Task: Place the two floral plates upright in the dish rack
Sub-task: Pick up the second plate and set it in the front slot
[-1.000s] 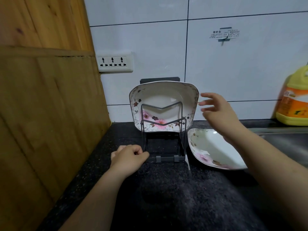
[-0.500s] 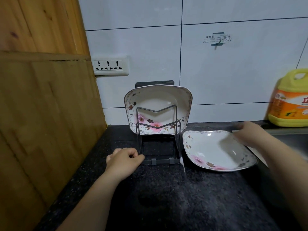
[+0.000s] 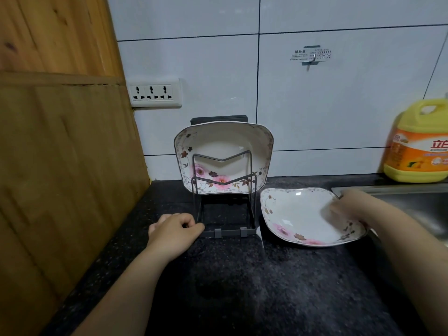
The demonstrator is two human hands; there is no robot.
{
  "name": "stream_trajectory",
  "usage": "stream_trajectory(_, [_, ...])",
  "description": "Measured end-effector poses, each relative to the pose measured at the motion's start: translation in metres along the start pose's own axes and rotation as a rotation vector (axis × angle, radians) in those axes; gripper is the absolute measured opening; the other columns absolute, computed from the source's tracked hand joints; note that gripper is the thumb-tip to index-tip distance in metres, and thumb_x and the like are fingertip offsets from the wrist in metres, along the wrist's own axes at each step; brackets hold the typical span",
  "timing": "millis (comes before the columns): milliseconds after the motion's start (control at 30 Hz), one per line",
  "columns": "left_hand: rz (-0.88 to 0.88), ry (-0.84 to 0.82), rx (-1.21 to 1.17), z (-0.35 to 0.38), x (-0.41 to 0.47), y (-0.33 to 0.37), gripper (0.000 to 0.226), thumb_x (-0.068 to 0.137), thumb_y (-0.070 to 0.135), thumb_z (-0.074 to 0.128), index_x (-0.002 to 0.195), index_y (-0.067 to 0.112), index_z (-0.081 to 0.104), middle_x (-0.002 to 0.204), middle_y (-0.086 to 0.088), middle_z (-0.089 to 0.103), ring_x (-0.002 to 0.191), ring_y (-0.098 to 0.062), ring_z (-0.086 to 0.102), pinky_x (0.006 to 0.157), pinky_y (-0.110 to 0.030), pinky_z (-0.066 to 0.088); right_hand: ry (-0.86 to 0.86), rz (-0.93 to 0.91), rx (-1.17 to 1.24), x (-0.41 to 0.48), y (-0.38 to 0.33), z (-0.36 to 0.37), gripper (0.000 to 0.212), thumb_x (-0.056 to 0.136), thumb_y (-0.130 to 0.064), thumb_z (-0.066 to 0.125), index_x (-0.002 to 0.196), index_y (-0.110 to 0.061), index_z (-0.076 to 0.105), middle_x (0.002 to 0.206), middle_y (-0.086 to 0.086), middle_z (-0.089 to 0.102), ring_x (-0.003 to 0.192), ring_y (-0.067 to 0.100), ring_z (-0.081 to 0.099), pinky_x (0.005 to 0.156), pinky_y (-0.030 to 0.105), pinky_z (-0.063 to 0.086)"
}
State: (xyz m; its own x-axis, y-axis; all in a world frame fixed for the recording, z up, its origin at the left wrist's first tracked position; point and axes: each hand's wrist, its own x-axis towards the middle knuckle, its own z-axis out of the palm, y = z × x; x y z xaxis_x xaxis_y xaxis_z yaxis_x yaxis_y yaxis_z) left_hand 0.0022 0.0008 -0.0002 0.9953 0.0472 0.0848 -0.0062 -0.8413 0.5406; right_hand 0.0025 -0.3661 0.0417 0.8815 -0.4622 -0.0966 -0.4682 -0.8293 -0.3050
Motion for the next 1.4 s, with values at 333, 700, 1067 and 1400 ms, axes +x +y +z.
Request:
stream_trajectory(333, [0.013, 0.01, -0.013, -0.001, -0.001, 0.001, 0.042, 0.085, 0.045, 0.057, 0.051, 0.023, 0.045, 0.069, 0.012, 0.052, 0.113, -0.024, 0.055, 0.112, -0.047, 0.032, 0.002, 0.006, -0.106, -0.017, -0.017, 0.0, 0.04, 0.098, -0.018, 0.04, 0.129, 0.001, 0.055, 0.136, 0.018, 0.055, 0.127, 0.032, 0.052, 0.098, 0.031, 0.043])
stream_trajectory(700, [0.011, 0.012, -0.014, -0.001, 0.0, 0.001, 0.04, 0.084, 0.046, 0.056, 0.052, 0.025, 0.046, 0.074, 0.012, 0.057, 0.116, -0.021, 0.052, 0.111, -0.045, 0.03, 0.067, -0.045, -0.08, 0.0, -0.009, -0.01, 0.034, 0.094, -0.017, 0.049, 0.114, 0.006, 0.065, 0.118, 0.021, 0.067, 0.11, 0.033, 0.063, 0.086, 0.031, 0.048])
stream_trajectory(1067, [-0.001, 0.01, -0.012, 0.001, -0.001, 0.001, 0.039, 0.086, 0.045, 0.056, 0.055, 0.022, 0.049, 0.081, 0.012, 0.063, 0.12, -0.017, 0.047, 0.108, -0.042, 0.027, 0.398, -0.052, 0.303, -0.019, -0.012, -0.055, 0.021, 0.09, -0.015, 0.044, 0.087, -0.002, 0.06, 0.072, 0.016, 0.067, 0.049, 0.027, 0.068, 0.056, 0.039, 0.06])
stream_trajectory(1400, [0.002, 0.011, -0.003, 0.001, 0.001, -0.001, 0.038, 0.085, 0.046, 0.054, 0.054, 0.023, 0.049, 0.081, 0.01, 0.063, 0.119, -0.018, 0.049, 0.108, -0.043, 0.029, 0.759, -0.289, 0.587, -0.055, -0.019, -0.085, 0.042, 0.079, -0.003, 0.049, 0.12, -0.011, 0.052, 0.098, 0.021, 0.069, 0.082, 0.035, 0.063, 0.068, 0.034, 0.051])
